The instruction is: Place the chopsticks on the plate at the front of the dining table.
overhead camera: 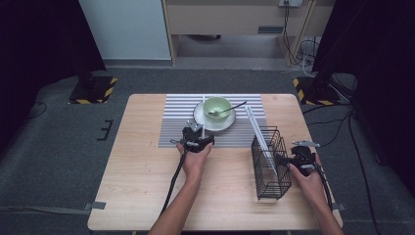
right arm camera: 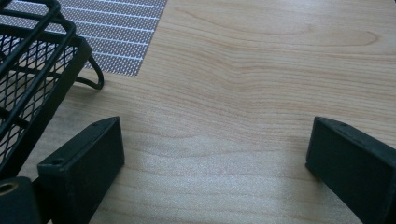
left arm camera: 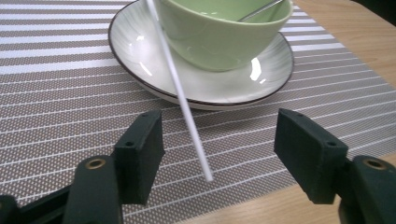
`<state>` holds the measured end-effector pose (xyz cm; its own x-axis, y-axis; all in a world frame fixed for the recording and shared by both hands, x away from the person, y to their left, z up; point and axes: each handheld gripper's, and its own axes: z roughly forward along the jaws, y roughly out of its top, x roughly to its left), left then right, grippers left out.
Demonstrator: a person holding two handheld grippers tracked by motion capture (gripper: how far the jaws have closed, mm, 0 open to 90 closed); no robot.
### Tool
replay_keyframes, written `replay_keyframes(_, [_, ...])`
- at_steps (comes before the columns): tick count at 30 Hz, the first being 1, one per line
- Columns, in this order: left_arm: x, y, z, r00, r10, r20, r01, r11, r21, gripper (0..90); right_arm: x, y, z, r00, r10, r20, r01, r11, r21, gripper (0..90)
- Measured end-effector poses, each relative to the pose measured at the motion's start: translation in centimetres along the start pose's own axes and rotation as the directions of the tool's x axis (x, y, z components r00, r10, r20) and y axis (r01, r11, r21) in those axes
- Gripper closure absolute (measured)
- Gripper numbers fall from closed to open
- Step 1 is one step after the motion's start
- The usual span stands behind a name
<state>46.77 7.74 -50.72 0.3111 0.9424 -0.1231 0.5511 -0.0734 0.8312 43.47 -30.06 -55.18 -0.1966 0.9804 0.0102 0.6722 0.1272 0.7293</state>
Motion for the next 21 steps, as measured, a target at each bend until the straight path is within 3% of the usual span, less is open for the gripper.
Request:
replay_keyframes(5, [-0.5, 0.1, -1.0, 0.9988, 0.048, 0.008, -0.048, 0.9987, -0.018, 28.5, -0.4, 0.1, -0.2, 0.9992, -0.028, -0.027, 0.029, 0.999, 0.021, 5.0])
replay_keyframes(8, [-0.5, 0.2, -1.7, 0.9982, 0.058, 0.017, -0.057, 0.9981, -0.024, 25.2, -1.0, 0.7, -0.6, 0.9992, -0.041, 0.005, 0.041, 0.998, 0.041, 9.4])
replay_keyframes(13, [-0.6, 0.1, -2.6, 0.9965, 0.074, 0.039, -0.073, 0.9972, -0.017, 19.5, -2.2, 2.7, -3.3, 0.9961, -0.082, -0.033, 0.082, 0.997, 0.004, 4.6])
replay_keyframes(15, [-0.6, 0.0, -2.7, 0.9965, 0.072, 0.042, -0.072, 0.9973, -0.015, 18.0, -2.3, 3.0, -3.7, 0.9952, -0.091, -0.036, 0.091, 0.996, -0.004, 4.0])
replay_keyframes(21, [-0.3, 0.0, -3.3, 0.9956, 0.062, 0.070, -0.063, 0.9980, 0.003, 9.2, -2.3, 6.4, -7.7, 0.9857, -0.165, -0.034, 0.163, 0.985, -0.058, 6.9])
